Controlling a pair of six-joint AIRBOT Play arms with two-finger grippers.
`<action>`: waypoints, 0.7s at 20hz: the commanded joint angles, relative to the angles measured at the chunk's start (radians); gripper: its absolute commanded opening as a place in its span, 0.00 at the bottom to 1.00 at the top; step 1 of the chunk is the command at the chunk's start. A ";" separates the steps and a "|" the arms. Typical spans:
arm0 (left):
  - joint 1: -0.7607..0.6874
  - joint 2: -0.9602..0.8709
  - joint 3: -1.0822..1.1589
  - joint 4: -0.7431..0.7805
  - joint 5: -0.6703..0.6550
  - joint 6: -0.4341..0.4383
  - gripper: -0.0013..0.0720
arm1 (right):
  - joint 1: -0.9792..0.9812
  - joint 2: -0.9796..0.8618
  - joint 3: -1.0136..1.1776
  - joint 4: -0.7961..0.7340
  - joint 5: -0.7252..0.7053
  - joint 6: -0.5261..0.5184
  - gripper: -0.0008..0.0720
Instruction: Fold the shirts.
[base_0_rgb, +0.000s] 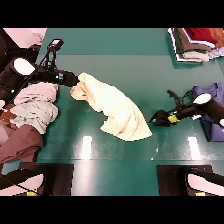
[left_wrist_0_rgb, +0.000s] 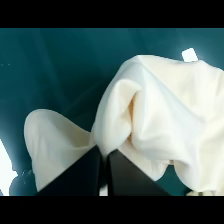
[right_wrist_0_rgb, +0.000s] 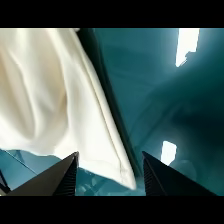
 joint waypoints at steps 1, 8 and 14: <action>0.000 0.003 0.002 0.010 -0.015 0.000 0.06 | 0.077 -0.091 -0.003 0.031 -0.067 -0.030 0.63; 0.000 0.006 0.003 0.029 -0.028 -0.022 0.05 | 0.137 -0.163 0.098 0.013 -0.081 -0.031 0.03; 0.000 0.121 0.219 0.391 -0.059 -0.094 0.05 | -0.002 0.038 0.393 -0.206 -0.041 0.077 0.03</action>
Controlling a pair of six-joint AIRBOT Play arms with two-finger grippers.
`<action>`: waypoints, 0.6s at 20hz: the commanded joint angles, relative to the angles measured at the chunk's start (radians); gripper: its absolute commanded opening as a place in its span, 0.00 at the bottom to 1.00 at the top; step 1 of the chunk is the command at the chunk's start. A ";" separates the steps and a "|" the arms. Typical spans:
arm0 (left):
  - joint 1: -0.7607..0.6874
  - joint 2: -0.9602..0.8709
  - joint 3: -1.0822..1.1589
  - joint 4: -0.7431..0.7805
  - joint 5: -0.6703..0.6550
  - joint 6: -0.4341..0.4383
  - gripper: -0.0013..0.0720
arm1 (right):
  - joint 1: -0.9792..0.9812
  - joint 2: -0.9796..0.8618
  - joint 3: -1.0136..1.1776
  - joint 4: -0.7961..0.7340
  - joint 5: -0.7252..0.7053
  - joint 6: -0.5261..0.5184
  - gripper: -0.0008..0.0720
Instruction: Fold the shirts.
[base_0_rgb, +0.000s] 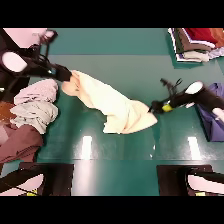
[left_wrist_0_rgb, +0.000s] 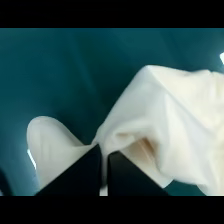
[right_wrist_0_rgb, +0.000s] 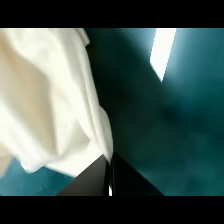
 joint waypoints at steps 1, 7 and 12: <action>0.000 0.066 0.166 0.194 -0.027 -0.027 0.06 | -0.105 0.134 0.206 -0.111 0.004 0.063 0.03; 0.000 0.160 0.456 0.192 -0.046 -0.025 0.06 | -0.265 0.310 0.570 -0.108 -0.035 0.069 0.03; 0.000 0.238 0.628 0.186 -0.103 -0.026 0.06 | -0.319 0.391 0.772 -0.109 -0.017 0.068 0.03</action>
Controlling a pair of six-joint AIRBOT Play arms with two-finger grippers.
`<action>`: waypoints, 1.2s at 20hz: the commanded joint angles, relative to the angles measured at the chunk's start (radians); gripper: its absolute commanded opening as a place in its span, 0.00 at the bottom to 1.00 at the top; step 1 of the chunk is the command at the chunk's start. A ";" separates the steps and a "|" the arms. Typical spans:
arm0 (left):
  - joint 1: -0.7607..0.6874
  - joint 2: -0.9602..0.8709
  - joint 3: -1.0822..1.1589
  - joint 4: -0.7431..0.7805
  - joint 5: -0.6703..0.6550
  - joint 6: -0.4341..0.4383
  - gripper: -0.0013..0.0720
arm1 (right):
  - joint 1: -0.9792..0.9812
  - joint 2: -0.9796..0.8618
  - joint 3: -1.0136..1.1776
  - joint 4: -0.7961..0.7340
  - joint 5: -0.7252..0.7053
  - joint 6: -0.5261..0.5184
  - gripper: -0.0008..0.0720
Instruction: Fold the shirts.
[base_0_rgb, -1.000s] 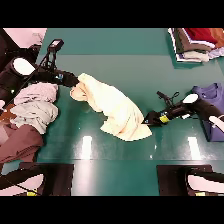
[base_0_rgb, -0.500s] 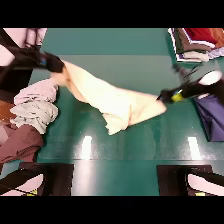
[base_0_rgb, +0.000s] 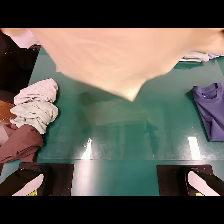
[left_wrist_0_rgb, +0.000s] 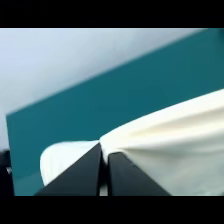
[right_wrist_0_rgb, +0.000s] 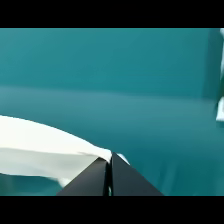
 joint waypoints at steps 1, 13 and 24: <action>0.001 0.056 0.125 0.006 -0.055 -0.001 0.06 | -0.050 0.061 0.158 -0.012 0.005 0.002 0.03; 0.001 0.117 -0.047 -0.200 -0.340 -0.013 0.05 | -0.065 -0.035 0.241 -0.014 0.275 0.013 0.02; 0.001 -0.317 -0.682 -0.235 0.091 0.052 0.06 | 0.073 -0.507 -0.169 -0.012 0.075 0.013 0.02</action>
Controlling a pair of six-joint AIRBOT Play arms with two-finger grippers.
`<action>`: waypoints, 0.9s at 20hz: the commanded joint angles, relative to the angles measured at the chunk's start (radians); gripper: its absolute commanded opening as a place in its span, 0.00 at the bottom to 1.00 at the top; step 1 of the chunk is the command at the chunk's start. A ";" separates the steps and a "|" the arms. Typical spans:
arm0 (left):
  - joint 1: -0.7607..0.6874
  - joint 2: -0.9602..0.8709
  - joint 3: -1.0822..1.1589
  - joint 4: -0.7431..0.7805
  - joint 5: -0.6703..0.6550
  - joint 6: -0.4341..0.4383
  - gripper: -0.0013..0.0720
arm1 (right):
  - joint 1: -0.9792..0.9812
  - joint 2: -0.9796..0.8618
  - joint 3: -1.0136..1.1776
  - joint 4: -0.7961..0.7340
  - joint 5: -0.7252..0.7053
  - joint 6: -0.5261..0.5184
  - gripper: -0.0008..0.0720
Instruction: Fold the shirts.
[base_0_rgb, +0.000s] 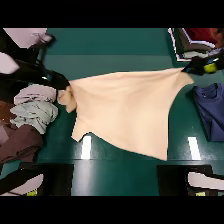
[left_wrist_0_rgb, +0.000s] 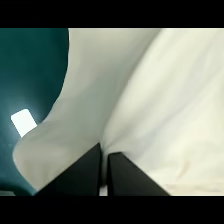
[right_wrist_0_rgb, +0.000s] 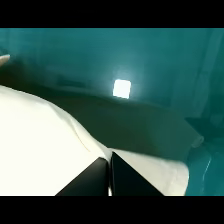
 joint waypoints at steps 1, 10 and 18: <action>0.000 -0.165 -0.065 -0.008 0.219 0.016 0.06 | 0.009 -0.125 -0.053 0.005 -0.124 -0.001 0.03; 0.001 -0.213 0.047 0.056 0.263 0.008 0.71 | -0.016 -0.166 -0.003 0.008 -0.216 -0.001 0.32; 0.127 -0.127 0.057 -0.001 -0.204 -0.072 0.71 | -0.160 0.021 -0.139 0.007 0.080 -0.047 0.54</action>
